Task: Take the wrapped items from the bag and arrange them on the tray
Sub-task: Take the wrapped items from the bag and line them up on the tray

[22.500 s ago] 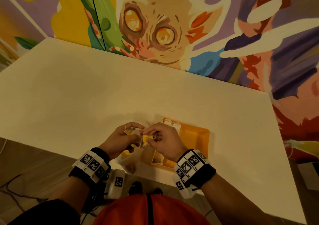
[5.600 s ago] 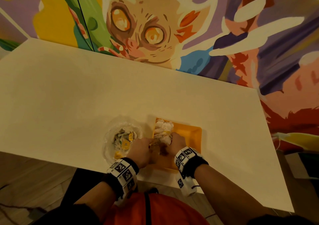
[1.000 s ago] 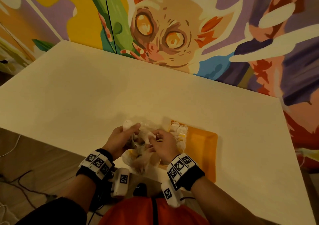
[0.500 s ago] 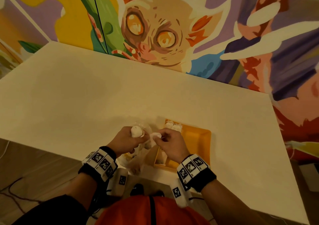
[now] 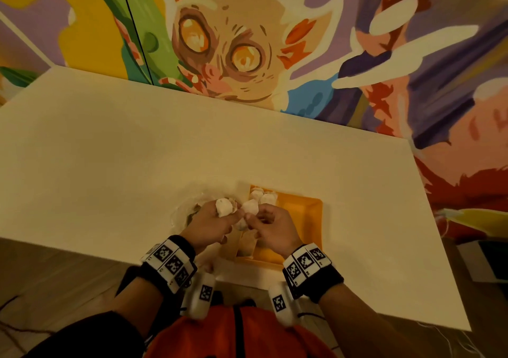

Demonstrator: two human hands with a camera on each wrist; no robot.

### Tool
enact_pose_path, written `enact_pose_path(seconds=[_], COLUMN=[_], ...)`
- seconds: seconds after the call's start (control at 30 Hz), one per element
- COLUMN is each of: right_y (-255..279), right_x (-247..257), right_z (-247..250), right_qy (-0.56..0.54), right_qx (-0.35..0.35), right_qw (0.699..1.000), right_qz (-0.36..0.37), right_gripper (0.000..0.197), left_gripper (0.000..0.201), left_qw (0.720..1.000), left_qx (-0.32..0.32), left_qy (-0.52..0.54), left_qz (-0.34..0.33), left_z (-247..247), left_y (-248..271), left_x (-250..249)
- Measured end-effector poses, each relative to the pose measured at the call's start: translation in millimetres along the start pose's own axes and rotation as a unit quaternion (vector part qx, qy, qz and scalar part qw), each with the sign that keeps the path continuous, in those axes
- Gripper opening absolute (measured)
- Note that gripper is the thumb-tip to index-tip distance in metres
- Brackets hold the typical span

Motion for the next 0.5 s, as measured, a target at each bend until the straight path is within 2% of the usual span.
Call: enact_pose_path(seconds=[0.13, 0.23, 0.3, 0.5], right_y=[0, 2, 3, 7], right_x=[-1, -4, -7, -14], right_z=[9, 11, 13, 29], right_qy=[0.053, 0.06, 0.061, 0.146], right_qx=[0.005, 0.015, 0.012, 0.004], right_qw=[0.998, 0.998, 0.998, 0.989], right_qz=[0.014, 0.003, -0.011, -0.035], right_gripper=[0.011, 0.006, 0.018, 0.007], left_gripper=[0.006, 0.007, 0.006, 0.006], left_qw=[0.999, 0.998, 0.999, 0.998], left_qx=[-0.026, -0.03, -0.026, -0.053], left_qy=[-0.037, -0.042, -0.023, -0.034], left_qz=[-0.019, -0.026, -0.029, -0.022], left_z=[-4, -9, -15, -15], left_y=[-4, -8, -8, -9], left_x=[-2, -3, -4, 3])
Point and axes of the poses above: each hand's wrist, its own y-axis away from the middle knuckle, its own z-axis out of the back of the hand, x = y × z, the point moved 7 cm from there along -y, towards the middle knuckle, and after that the axes turned 10 degrees about -y, right-handed, at the moved point
